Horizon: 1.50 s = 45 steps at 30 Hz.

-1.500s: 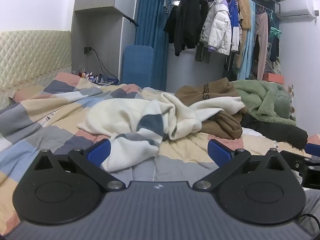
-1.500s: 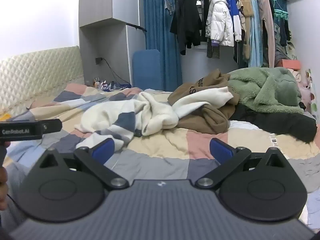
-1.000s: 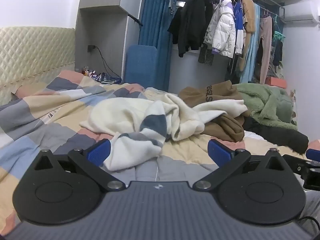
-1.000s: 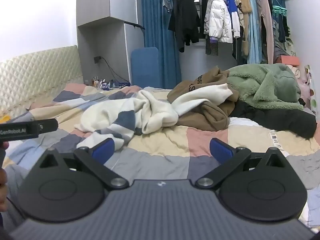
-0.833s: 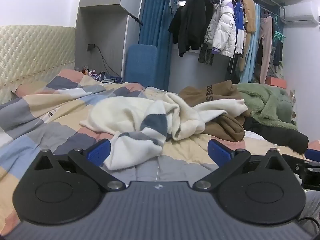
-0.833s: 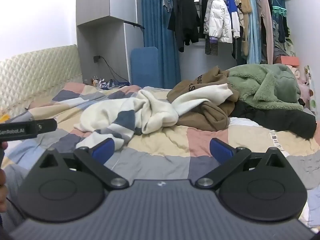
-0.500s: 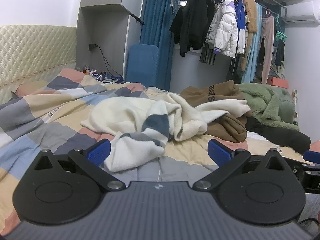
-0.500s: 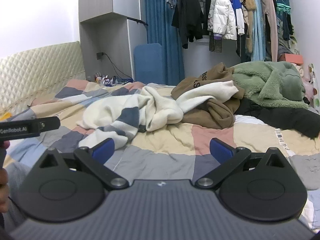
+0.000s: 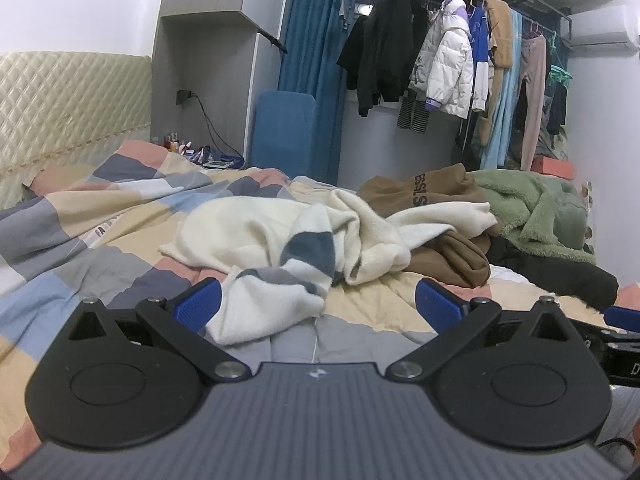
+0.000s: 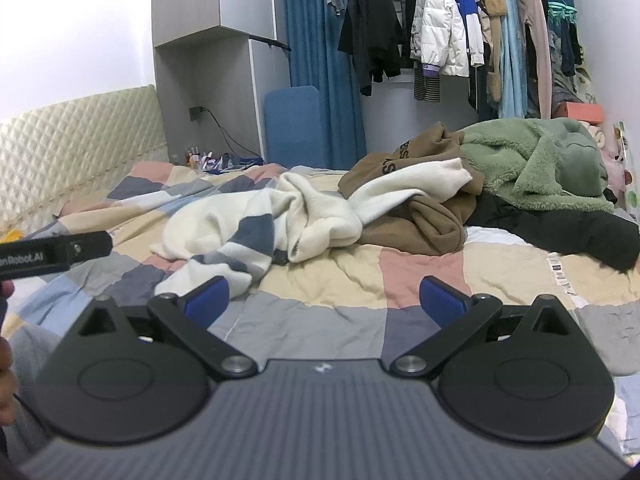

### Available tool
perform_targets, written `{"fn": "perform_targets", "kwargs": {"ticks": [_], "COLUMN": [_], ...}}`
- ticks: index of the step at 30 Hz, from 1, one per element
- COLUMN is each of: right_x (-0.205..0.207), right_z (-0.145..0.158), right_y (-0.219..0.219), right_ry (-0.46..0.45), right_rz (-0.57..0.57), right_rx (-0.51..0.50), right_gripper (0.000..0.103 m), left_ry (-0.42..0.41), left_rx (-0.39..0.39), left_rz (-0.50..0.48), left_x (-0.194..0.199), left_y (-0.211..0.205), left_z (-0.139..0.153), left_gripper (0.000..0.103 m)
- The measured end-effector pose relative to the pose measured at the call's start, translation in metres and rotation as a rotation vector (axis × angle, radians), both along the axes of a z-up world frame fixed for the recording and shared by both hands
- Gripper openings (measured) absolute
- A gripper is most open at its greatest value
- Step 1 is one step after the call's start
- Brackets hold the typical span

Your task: Fold large clothes

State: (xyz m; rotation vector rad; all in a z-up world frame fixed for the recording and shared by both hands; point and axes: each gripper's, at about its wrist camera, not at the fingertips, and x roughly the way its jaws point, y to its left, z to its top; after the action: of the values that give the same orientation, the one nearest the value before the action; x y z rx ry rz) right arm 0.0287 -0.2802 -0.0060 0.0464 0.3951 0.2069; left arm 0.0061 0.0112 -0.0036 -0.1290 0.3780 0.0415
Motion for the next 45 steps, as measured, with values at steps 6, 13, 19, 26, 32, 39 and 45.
{"fn": "perform_targets", "kwargs": {"ticks": [6, 13, 19, 26, 32, 39, 45], "right_x": [0.000, 0.002, 0.003, 0.002, 0.001, -0.002, -0.002], "right_z": [-0.002, -0.002, -0.002, -0.001, -0.002, 0.000, 0.001], "right_y": [-0.006, -0.007, -0.008, -0.011, -0.011, -0.008, -0.009], "right_ry": [0.003, 0.002, 0.003, 0.001, 0.009, -0.009, -0.004], "right_rz": [-0.007, -0.006, -0.011, -0.018, -0.019, -0.009, -0.014], "right_rx": [0.000, 0.001, 0.000, 0.003, 0.007, -0.015, 0.000], "right_gripper": [0.103, 0.103, 0.103, 0.103, 0.103, 0.103, 0.103], "left_ry": [0.004, 0.009, 0.015, 0.014, 0.013, 0.005, 0.007], "left_rx": [0.012, 0.017, 0.019, 0.022, 0.023, 0.011, 0.009], "left_rz": [-0.005, -0.010, -0.014, -0.012, -0.013, -0.016, -0.013], "left_x": [0.002, 0.004, 0.007, 0.007, 0.007, 0.005, 0.004], "left_y": [-0.005, -0.009, -0.010, -0.012, -0.012, -0.014, -0.014], "left_z": [0.000, -0.001, -0.002, -0.002, -0.002, 0.000, 0.001], "left_gripper": [0.103, 0.103, 0.103, 0.103, 0.103, 0.103, 0.103]}}
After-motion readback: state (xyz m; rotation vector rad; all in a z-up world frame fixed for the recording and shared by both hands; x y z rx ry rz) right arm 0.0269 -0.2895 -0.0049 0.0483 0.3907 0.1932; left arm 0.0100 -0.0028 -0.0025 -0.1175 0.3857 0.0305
